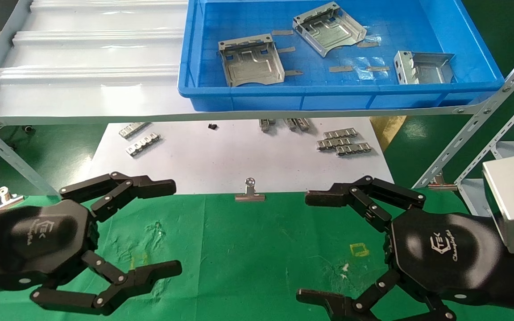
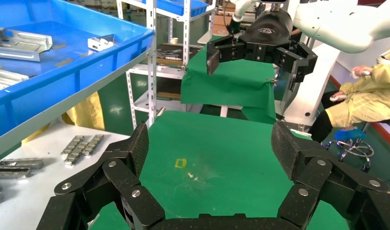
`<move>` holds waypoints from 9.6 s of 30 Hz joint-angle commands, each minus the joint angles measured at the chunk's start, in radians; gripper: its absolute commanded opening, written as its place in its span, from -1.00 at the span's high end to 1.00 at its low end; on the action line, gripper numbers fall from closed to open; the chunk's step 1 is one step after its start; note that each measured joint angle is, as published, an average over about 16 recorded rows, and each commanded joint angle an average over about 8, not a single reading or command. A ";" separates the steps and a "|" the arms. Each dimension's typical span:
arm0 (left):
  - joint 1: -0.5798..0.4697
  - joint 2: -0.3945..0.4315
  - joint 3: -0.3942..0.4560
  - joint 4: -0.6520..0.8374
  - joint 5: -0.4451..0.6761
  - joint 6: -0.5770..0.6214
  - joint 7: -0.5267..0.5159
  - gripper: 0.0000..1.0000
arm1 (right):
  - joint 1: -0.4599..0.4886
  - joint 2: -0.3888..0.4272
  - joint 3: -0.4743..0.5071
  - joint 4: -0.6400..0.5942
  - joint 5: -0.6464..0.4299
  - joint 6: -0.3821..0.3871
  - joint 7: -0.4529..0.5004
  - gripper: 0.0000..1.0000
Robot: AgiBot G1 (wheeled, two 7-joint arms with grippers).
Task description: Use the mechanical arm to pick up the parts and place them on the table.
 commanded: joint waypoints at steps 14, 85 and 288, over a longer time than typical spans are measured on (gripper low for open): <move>0.000 0.000 0.000 0.000 0.000 0.000 0.000 0.76 | 0.000 0.000 0.000 0.000 0.000 0.000 0.000 -1.00; 0.000 0.000 0.000 0.000 0.000 0.000 0.000 1.00 | 0.576 -0.274 -0.154 -0.425 -0.444 0.391 0.125 -1.00; 0.000 0.000 0.000 0.000 0.000 0.000 0.000 -1.00 | 0.592 -0.172 -0.707 -0.515 -0.267 -0.050 -0.252 -1.00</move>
